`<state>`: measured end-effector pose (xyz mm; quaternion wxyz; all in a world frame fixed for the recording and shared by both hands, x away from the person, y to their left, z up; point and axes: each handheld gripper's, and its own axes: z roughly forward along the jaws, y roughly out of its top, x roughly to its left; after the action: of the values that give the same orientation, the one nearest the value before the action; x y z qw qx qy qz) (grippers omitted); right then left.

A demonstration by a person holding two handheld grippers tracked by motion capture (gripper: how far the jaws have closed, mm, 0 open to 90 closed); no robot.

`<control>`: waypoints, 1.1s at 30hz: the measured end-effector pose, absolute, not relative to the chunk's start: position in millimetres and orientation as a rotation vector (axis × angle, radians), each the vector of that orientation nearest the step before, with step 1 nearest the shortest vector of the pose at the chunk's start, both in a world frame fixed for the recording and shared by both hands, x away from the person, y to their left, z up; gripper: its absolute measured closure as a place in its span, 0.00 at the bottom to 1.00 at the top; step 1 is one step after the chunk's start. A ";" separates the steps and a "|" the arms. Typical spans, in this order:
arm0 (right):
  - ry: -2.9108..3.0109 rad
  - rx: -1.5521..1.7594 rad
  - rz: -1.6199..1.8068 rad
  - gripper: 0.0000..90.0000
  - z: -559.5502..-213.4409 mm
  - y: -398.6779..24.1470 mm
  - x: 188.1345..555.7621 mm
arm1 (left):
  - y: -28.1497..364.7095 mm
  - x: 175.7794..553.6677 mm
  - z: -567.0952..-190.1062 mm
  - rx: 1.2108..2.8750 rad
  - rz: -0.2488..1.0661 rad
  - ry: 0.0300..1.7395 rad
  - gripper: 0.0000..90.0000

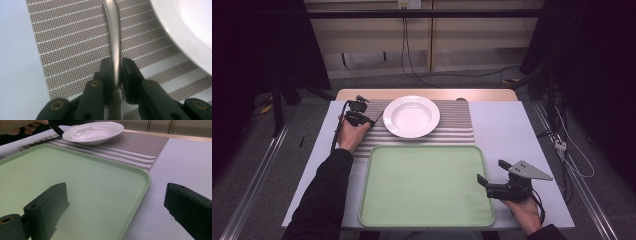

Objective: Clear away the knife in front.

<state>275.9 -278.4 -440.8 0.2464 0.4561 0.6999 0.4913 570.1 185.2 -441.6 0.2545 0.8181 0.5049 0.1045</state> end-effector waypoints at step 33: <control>1.929 1.234 1.343 0.06 -441.2 -276.0 278.1 | 176.6 579.3 -439.5 2.256 0.283 1.401 0.89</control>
<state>278.1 -276.0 -441.2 0.2412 0.4512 0.7051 0.4910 579.3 176.6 -439.5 0.2334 0.8215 0.5100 0.1029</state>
